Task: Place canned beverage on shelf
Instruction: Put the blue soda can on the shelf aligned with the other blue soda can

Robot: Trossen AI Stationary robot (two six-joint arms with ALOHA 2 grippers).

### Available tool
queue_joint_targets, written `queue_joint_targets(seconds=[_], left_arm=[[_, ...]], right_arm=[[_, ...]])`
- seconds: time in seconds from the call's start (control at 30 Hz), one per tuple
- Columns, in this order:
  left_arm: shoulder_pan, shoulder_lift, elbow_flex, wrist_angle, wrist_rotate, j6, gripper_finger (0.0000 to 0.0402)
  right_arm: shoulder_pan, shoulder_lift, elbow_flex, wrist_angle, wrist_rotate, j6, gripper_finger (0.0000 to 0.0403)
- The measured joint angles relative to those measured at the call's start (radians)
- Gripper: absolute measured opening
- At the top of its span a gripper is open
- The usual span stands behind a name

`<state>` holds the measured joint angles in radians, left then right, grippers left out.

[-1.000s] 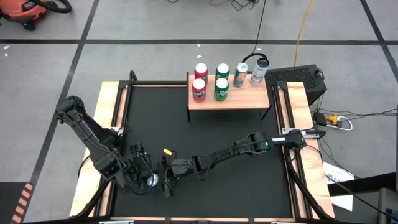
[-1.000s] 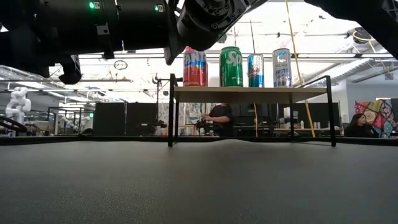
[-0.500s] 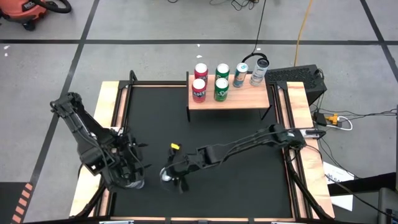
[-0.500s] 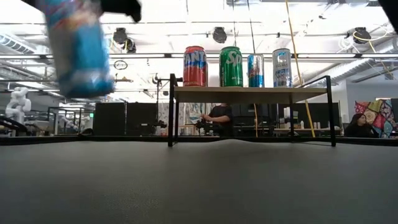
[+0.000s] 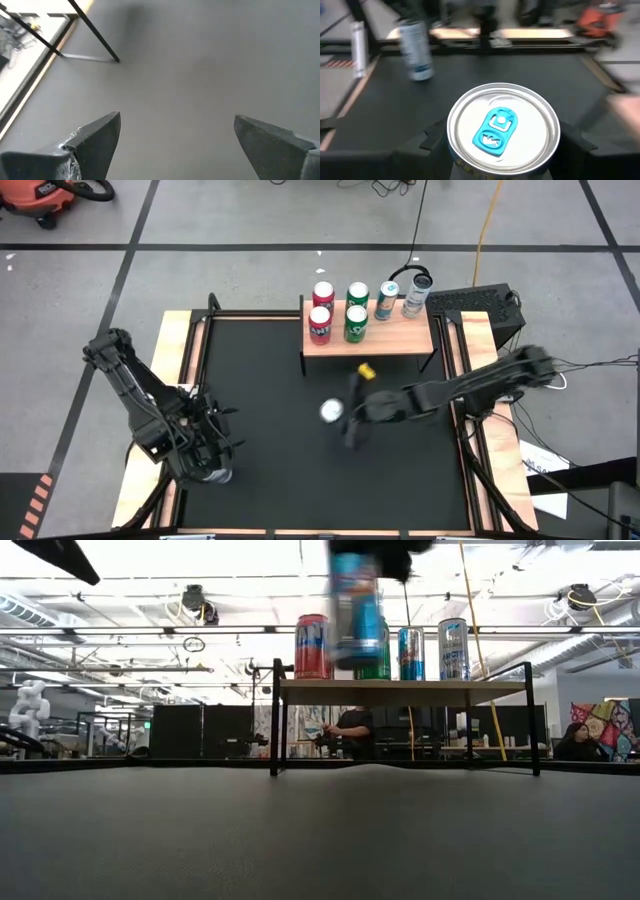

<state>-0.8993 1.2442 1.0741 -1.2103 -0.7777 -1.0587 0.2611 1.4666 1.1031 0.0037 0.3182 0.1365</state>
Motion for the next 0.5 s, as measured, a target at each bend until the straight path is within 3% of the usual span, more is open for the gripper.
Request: queue_joint_targets(seconds=[0.13,0.27,0.5], left_arm=[[0.01,-0.001,-0.03,0.034,-0.044,-0.005,0.0389],[0.037,0.0,-0.065,0.064,-0.047,-0.002,0.0389],[0.084,0.0,-0.08,0.08,-0.045,0.0,0.0389]], right_arm=[[-0.028,-0.239,-0.16,0.003,0.116,-0.009,0.0231],[-0.089,-0.434,-0.232,-0.058,0.128,-0.054,0.0227],[-0.287,-0.57,-0.243,-0.187,0.148,-0.137,0.0232]])
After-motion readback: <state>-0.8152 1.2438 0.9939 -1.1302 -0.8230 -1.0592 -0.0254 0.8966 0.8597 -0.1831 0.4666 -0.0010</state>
